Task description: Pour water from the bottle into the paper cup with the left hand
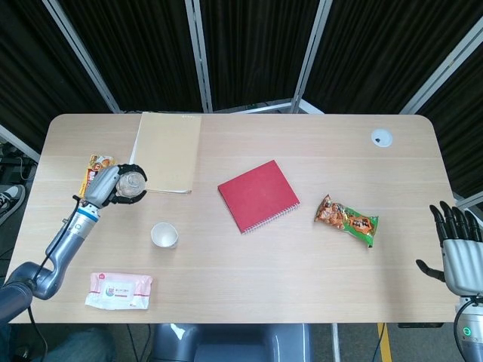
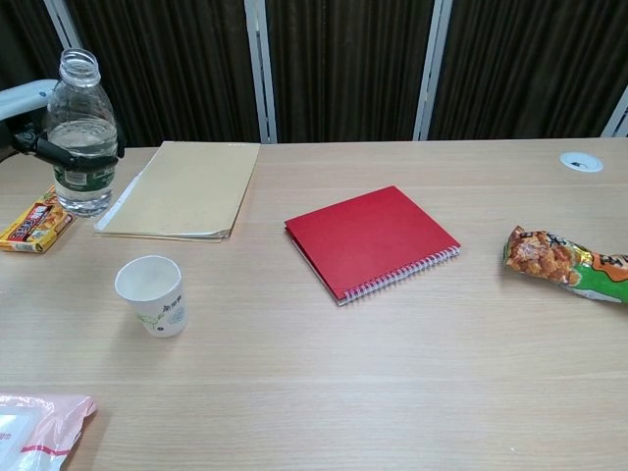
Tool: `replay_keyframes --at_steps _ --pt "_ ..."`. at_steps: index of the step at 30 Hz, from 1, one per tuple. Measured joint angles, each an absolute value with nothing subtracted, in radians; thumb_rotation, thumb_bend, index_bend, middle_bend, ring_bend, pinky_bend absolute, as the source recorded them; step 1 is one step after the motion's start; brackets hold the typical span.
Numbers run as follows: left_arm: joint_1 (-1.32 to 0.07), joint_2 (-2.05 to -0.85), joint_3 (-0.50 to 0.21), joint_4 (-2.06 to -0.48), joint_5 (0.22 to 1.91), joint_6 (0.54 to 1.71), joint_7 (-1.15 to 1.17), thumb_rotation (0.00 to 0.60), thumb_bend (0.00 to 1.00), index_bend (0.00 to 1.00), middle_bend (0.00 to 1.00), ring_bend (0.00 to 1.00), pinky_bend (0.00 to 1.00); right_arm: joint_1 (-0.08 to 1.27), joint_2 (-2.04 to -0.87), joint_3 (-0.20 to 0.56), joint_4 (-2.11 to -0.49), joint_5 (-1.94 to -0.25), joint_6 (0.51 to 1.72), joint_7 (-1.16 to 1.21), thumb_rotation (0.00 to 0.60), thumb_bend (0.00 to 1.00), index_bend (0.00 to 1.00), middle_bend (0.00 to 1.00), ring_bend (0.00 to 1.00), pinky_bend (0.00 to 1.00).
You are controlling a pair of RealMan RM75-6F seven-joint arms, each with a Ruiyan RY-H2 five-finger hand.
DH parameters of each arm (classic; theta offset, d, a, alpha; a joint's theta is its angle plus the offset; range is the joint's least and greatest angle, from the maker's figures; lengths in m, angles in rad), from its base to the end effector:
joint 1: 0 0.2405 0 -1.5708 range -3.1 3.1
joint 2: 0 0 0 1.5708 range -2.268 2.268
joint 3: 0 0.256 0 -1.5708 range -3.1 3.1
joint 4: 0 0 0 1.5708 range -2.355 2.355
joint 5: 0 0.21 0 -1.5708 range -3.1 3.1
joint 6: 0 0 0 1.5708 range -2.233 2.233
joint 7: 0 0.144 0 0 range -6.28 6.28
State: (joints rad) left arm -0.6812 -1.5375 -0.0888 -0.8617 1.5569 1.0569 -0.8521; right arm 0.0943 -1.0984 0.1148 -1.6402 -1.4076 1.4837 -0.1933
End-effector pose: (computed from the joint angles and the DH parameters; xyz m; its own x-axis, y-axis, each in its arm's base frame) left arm -0.2564 0.3928 0.0552 0.0130 0.2851 0.9584 0.9527 -0.2945 0.0747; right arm -0.3115 -0.1964 0.1772 0.5458 0.0501 0.8364 -0.8371 0.0777 0.5416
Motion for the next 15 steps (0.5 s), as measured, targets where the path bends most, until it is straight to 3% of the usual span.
replay_keyframes --at_steps 15 --pt "-0.670 -1.450 0.048 -0.876 1.664 1.060 -0.480 0.600 0.53 0.59 0.54 0.42 0.40 0.082 -1.092 0.118 -1.640 -1.405 1.502 -0.185 0.600 0.00 0.00 0.00 0.00 0.00"
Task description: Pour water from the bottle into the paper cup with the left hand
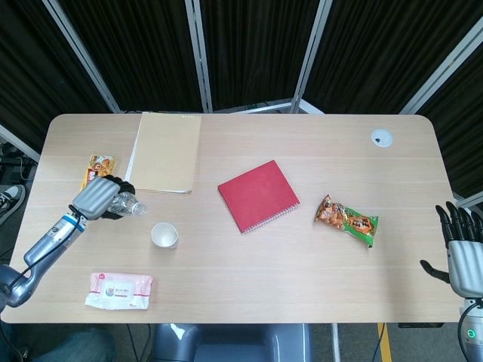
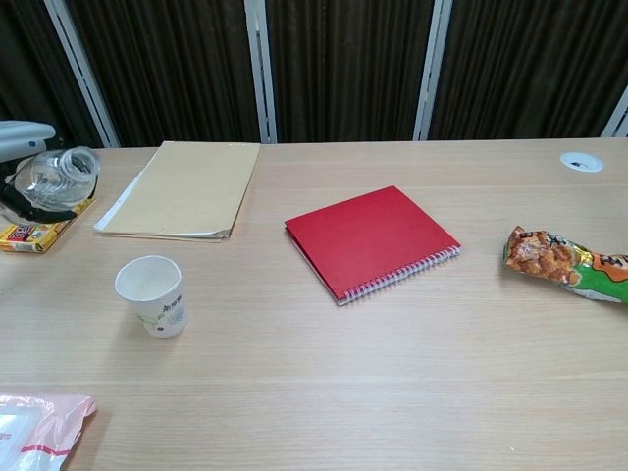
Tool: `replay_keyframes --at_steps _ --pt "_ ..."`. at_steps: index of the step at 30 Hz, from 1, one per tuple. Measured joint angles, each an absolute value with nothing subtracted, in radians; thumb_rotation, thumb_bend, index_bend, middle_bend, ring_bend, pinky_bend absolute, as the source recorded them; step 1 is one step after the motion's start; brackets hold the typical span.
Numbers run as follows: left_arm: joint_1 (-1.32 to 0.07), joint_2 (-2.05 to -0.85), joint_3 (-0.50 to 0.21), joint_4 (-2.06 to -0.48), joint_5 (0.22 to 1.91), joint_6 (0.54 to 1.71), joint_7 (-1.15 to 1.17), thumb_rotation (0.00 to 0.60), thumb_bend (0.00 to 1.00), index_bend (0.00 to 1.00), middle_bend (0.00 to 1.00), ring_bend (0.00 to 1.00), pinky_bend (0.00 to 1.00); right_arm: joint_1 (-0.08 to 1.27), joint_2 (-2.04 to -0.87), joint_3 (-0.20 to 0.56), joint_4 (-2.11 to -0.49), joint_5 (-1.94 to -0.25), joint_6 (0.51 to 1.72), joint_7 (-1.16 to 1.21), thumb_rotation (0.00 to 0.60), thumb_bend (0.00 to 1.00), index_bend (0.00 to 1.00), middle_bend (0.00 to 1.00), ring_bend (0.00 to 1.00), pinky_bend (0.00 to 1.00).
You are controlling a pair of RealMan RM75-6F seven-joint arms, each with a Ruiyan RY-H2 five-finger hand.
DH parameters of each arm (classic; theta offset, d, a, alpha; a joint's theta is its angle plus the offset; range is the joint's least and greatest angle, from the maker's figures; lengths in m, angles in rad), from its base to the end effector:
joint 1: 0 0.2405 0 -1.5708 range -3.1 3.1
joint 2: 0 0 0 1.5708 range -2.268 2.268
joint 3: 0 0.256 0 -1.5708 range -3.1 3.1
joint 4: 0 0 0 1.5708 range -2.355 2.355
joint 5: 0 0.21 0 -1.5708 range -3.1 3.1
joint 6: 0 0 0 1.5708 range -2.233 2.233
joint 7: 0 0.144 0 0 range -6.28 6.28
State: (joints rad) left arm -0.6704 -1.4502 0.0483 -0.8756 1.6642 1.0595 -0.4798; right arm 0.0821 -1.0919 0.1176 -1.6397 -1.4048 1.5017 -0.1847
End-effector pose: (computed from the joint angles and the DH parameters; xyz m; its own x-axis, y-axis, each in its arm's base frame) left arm -0.2825 0.3697 0.0648 0.5350 0.2348 0.8116 0.7948 -0.4656 -0.3892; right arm -0.3135 -0.1930 0.1823 0.5454 0.0645 0.8357 -0.8370 0.0942 0.5390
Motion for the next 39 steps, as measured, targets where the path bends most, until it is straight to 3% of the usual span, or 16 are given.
replay_keyframes --at_steps 21,39 --pt "-0.673 -1.549 0.121 -0.706 1.713 1.048 -0.373 0.600 0.53 0.59 0.54 0.42 0.40 0.078 -1.093 0.119 -1.632 -1.394 1.497 -0.186 0.600 0.00 0.00 0.00 0.00 0.00" --pt "-0.712 -1.548 0.121 -0.720 1.709 1.018 -0.255 0.600 0.53 0.59 0.53 0.42 0.39 0.079 -1.097 0.122 -1.627 -1.388 1.494 -0.192 0.600 0.00 0.00 0.00 0.00 0.00"
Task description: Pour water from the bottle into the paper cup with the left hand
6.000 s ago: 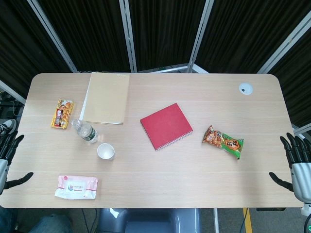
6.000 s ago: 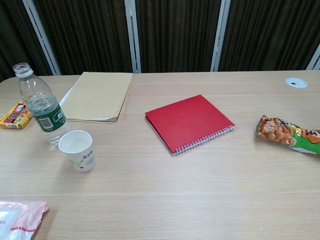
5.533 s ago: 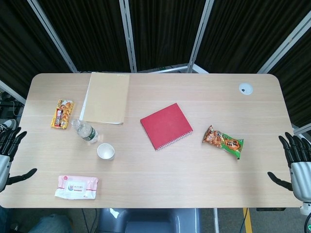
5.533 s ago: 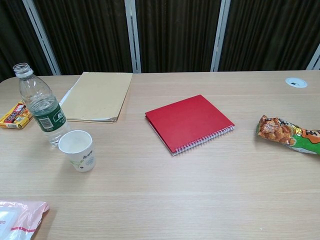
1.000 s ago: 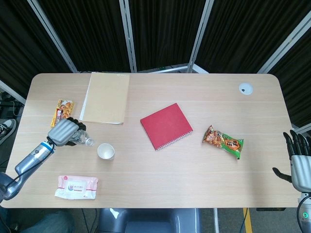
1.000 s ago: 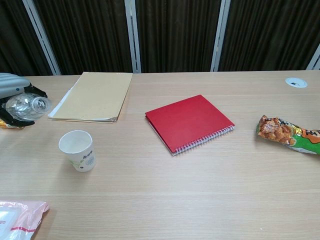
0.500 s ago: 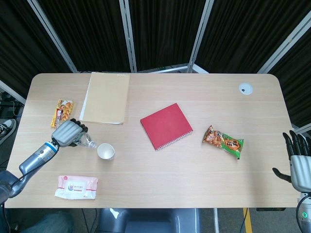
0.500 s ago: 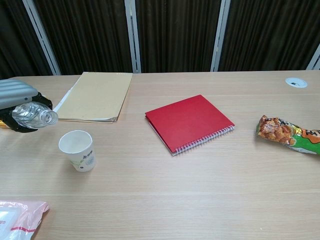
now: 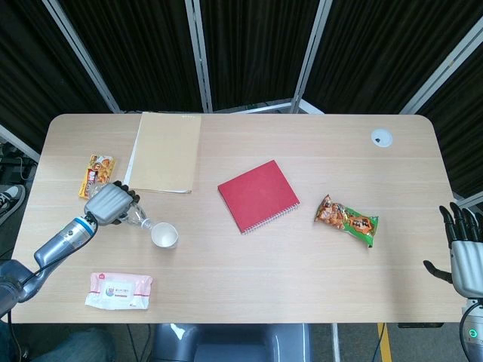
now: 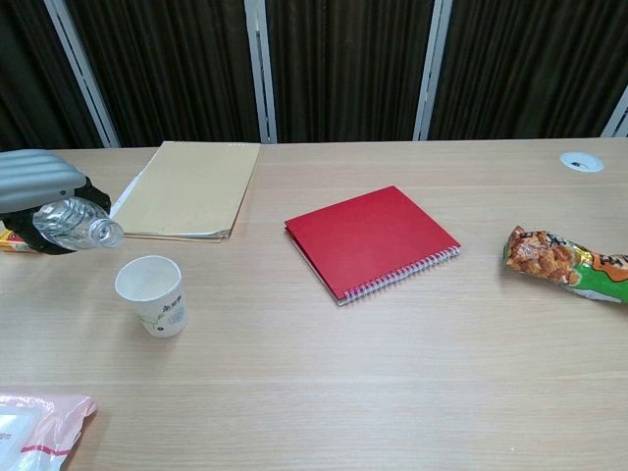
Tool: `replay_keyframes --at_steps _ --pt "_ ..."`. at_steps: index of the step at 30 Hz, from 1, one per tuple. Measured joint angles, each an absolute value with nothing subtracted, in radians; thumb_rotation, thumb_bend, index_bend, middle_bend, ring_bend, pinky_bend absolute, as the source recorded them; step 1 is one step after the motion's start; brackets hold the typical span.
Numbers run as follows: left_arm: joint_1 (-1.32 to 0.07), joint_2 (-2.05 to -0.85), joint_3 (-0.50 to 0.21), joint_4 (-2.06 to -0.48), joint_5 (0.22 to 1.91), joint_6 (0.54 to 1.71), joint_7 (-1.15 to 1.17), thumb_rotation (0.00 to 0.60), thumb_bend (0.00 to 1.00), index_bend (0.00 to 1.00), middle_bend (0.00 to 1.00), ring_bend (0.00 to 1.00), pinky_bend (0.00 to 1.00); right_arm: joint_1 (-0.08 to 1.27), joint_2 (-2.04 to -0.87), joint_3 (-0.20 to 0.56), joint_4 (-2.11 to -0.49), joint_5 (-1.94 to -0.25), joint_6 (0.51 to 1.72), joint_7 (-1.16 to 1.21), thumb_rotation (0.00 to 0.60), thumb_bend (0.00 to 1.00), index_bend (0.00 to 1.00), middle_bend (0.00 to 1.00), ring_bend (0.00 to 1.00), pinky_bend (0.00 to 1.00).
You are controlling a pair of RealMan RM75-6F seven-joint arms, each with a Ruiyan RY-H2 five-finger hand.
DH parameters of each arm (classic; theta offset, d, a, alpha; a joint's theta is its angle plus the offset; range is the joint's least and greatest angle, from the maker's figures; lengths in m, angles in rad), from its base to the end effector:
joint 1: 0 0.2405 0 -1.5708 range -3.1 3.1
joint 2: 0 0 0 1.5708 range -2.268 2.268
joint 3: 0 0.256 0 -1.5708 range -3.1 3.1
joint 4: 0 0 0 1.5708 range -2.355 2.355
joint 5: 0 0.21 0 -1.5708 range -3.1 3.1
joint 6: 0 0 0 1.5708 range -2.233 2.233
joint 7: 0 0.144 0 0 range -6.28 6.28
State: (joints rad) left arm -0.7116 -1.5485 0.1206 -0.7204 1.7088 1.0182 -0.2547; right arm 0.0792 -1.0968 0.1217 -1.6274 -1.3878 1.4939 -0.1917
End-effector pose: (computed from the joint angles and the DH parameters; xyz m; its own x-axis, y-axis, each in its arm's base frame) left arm -0.2886 0.3761 0.0366 0.7912 0.1305 0.5975 0.5520 -0.5729 -0.6058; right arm -0.3184 -0.1929 0.1826 0.5555 0.0559 0.8296 -0.8290 0.1142 0.5474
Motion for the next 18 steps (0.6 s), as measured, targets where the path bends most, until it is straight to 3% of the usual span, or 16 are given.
replay_keyframes --at_steps 18 --pt "-0.726 -1.515 0.111 -0.777 1.696 1.018 -0.127 0.600 0.53 0.58 0.53 0.42 0.39 0.078 -1.094 0.124 -1.626 -1.387 1.495 -0.187 0.600 0.00 0.00 0.00 0.00 0.00"
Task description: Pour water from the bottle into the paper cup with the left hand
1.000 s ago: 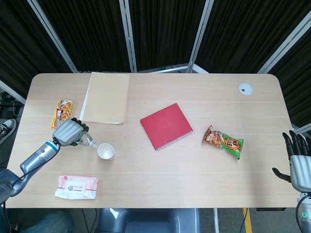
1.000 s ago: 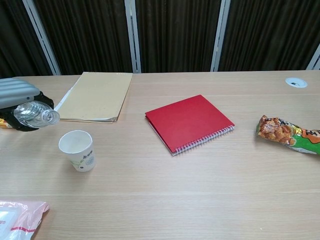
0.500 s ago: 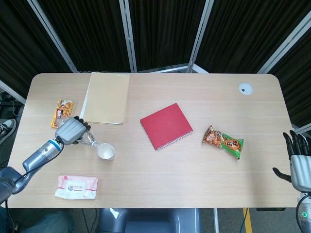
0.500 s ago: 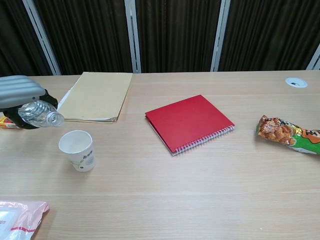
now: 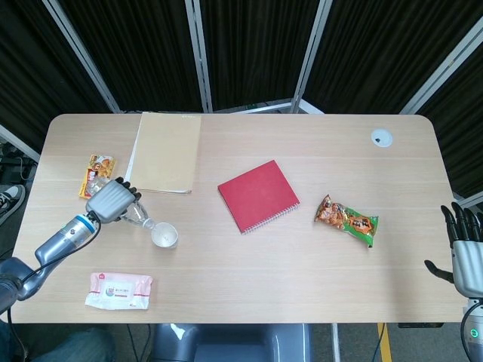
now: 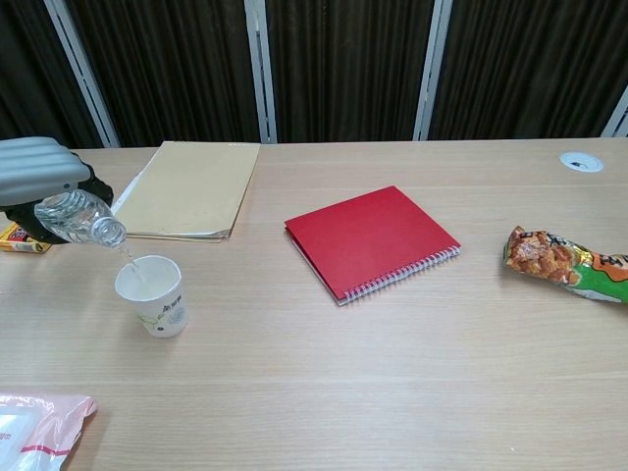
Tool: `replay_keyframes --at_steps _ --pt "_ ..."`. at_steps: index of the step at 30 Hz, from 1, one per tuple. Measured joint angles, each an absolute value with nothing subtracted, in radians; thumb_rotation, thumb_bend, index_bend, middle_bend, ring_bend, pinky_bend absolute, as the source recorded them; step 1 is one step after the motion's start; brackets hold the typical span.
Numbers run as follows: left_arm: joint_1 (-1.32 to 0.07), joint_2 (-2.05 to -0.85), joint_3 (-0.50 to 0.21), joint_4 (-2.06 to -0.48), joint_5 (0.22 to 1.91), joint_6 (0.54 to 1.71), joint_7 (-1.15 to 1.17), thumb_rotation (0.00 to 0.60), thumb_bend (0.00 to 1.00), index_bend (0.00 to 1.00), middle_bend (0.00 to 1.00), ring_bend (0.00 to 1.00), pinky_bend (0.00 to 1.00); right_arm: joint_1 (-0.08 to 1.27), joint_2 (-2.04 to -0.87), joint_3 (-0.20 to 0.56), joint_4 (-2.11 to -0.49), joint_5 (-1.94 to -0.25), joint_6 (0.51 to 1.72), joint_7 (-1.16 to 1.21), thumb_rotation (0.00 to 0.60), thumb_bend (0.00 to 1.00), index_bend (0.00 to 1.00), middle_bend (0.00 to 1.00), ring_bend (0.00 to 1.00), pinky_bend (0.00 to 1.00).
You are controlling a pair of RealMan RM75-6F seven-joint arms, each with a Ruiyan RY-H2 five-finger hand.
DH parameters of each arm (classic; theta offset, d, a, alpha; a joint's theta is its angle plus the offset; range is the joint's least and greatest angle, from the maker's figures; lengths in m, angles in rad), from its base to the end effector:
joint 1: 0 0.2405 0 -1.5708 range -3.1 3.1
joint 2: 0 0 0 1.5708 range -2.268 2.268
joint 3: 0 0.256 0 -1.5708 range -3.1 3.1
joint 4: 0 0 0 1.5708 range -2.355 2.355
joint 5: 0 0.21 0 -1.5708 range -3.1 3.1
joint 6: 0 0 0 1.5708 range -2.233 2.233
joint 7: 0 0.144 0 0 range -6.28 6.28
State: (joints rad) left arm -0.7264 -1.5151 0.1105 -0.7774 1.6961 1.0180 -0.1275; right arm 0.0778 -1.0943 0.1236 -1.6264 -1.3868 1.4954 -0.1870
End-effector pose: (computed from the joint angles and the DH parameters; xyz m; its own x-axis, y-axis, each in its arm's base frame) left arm -0.2795 0.3788 0.0425 0.8391 0.0564 0.5410 0.4670 -0.5848 -0.6633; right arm -0.3189 -0.1928 0.1841 0.5544 0.0591 0.8301 -0.8297 0.1168 0.5459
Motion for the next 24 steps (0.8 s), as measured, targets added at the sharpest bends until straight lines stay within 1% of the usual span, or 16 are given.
replay_keyframes --at_steps 16,24 --pt "-0.722 -1.520 0.113 -0.765 1.693 1.039 -0.165 0.600 0.53 0.58 0.53 0.42 0.39 0.078 -1.096 0.124 -1.627 -1.385 1.494 -0.192 0.600 0.00 0.00 0.00 0.00 0.00" --pt "-0.714 -1.518 0.108 -0.774 1.677 1.049 -0.285 0.600 0.52 0.58 0.53 0.42 0.39 0.078 -1.095 0.124 -1.626 -1.384 1.494 -0.192 0.600 0.00 0.00 0.00 0.00 0.00"
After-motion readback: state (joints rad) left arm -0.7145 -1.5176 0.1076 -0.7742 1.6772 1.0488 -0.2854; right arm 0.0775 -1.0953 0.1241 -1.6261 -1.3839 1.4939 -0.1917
